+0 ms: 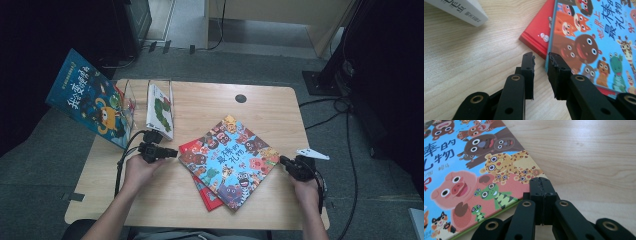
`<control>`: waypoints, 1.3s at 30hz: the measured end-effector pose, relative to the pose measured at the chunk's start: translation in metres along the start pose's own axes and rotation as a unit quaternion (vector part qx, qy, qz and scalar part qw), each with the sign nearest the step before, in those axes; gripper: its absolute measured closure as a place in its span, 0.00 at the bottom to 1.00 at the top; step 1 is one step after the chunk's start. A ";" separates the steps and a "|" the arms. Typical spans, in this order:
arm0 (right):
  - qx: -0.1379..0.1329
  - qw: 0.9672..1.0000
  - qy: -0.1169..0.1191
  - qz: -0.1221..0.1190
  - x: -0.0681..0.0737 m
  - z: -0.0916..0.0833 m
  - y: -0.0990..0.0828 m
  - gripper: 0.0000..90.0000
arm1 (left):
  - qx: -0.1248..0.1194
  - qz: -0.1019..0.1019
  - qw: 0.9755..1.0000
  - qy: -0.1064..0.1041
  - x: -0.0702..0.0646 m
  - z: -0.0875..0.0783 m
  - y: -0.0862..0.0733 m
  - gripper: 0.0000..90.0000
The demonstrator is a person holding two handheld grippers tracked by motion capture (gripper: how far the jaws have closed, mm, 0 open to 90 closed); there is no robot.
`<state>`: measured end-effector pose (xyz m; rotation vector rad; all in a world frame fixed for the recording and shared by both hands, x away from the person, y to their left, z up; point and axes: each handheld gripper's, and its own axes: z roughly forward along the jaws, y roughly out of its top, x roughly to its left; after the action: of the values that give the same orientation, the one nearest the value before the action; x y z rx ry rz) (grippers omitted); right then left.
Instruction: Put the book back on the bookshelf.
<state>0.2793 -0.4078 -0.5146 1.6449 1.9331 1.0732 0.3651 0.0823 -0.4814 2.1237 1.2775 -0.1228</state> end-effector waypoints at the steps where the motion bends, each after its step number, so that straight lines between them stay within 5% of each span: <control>1: -0.001 1.000 -0.001 -0.001 0.000 0.002 0.002 1.00 | 0.002 0.001 1.000 0.002 0.000 0.001 0.000 0.84; 18: 0.002 1.000 0.024 -0.010 0.015 0.023 0.015 1.00 | 0.016 0.001 1.000 -0.003 0.000 0.011 -0.003 0.83; 39: -0.003 0.998 0.056 -0.031 0.028 0.038 0.024 1.00 | 0.011 -0.008 1.000 -0.011 -0.002 0.004 -0.014 0.74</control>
<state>0.3155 -0.3692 -0.5156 1.5417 2.0349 1.1673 0.3530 0.0830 -0.4902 2.1258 1.2854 -0.1673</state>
